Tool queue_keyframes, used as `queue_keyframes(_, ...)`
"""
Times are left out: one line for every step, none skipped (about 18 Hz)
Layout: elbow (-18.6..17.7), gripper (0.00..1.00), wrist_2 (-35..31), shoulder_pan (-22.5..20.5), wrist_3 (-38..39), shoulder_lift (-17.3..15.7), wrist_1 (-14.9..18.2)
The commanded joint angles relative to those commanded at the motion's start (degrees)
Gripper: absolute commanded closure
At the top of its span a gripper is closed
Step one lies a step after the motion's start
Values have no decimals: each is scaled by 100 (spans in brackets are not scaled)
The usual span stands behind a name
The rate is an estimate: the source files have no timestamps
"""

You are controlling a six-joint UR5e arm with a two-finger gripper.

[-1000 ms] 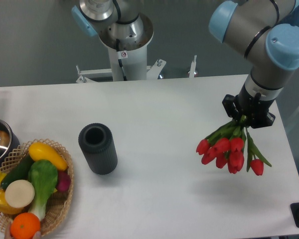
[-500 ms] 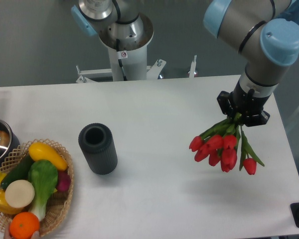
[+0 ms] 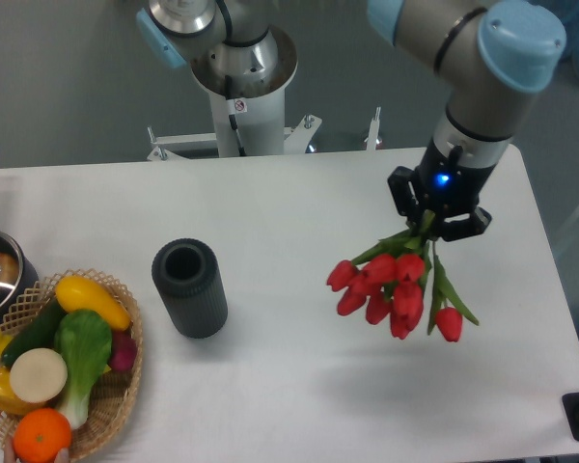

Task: Insert the flowers into the vase
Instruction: 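Carry the red tulip bunch toward the black vase with the gripper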

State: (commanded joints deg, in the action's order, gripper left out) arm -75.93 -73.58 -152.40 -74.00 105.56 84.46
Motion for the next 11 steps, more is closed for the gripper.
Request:
queue_keyframes(-61, 99, 132, 9, 0, -62, -9)
queue_keyframes(-123, 99, 273, 26, 9, -132, -18)
queue_keyframes(-176, 99, 422, 53, 9, -185, -18)
queue_keyframes(-228, 99, 563, 53, 9, -237, -18)
queue_keyframes(-264, 99, 695, 53, 9, -299, -26)
queue_keyframes(-308, 99, 853, 53, 9, -352, -26)
queue_keyframes(-352, 99, 993, 53, 17, -413, -26)
queue_keyframes(-387, 99, 1134, 53, 18, -475, -26)
queue_keyframes(-422, 99, 1275, 53, 26, -536, -26)
queue_keyframes(-475, 99, 1407, 53, 61, -624, -26)
queue_keyframes(-519, 99, 1512, 53, 131, -694, -26)
